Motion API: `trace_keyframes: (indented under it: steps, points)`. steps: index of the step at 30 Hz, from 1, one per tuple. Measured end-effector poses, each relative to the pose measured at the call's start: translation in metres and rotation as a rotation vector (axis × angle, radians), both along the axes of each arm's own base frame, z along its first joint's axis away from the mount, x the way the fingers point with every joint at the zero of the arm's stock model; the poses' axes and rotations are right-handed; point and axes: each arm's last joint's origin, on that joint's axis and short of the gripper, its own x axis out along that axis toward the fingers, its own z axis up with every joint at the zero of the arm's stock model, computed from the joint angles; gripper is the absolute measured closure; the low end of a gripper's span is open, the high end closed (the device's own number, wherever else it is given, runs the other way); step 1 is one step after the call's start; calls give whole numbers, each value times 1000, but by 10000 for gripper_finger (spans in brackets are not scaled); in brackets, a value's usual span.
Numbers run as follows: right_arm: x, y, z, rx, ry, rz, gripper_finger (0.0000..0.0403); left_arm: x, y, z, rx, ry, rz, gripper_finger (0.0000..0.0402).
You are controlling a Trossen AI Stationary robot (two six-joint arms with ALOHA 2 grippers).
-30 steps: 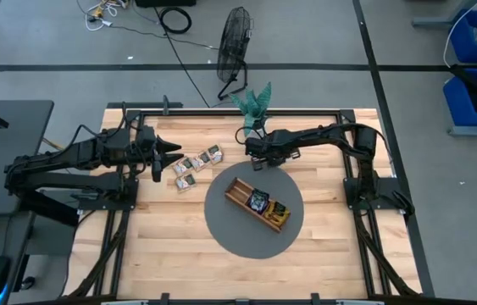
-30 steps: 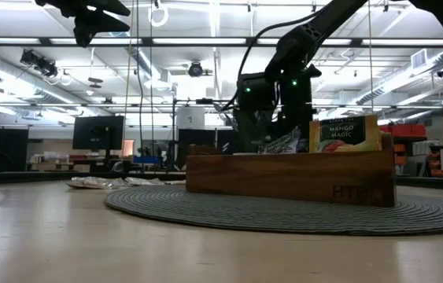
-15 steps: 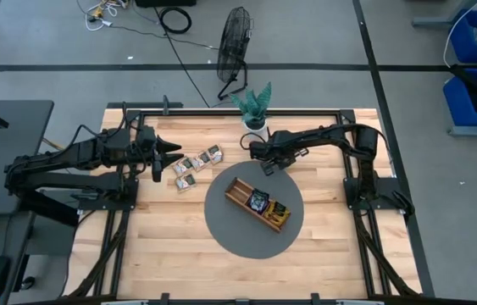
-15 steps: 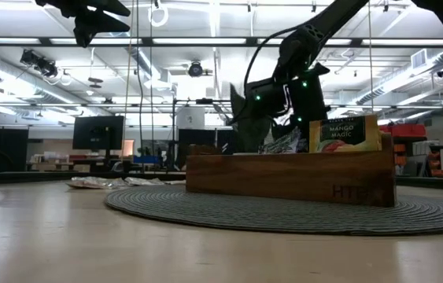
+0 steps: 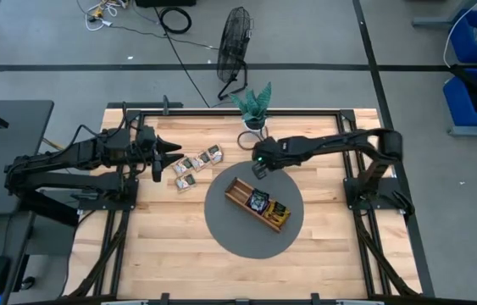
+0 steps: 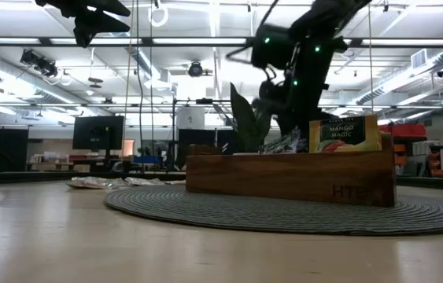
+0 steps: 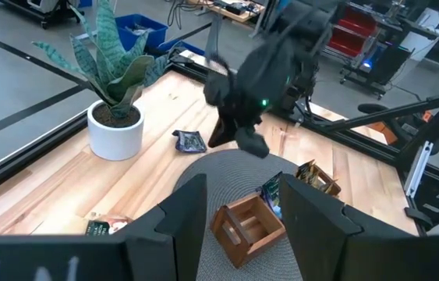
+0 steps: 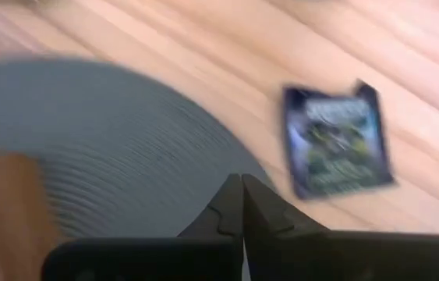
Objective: Pick & Place Tea
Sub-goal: Put the violet tea bag into the middle section of the wooden organizer
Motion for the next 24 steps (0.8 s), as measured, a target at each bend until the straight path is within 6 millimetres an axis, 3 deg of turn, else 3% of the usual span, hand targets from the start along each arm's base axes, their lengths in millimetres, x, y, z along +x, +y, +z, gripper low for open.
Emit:
trace_keyframes:
  steps: [3, 8, 13, 16, 20, 24]
  points:
    - [-9, 2, 2, 24, -137, 9, 403, 0, 0, 0, 0, 0, 0, 236]
    - [-45, 10, -3, 106, -323, -59, 403, 0, 0, 0, -6, -1, 2, 236]
    - [-84, 14, -14, 182, -507, -295, 403, 0, 0, 0, -22, -4, 6, 236]
    - [-104, 15, -25, 227, -519, -450, 398, 0, 0, 0, -23, -4, 7, 236]
    - [-116, 14, -31, 228, -519, -573, 366, 0, 0, 0, -24, -5, 7, 236]
    - [-119, 9, -32, 195, -518, -614, 306, 0, 0, 0, -36, -8, 10, 236]
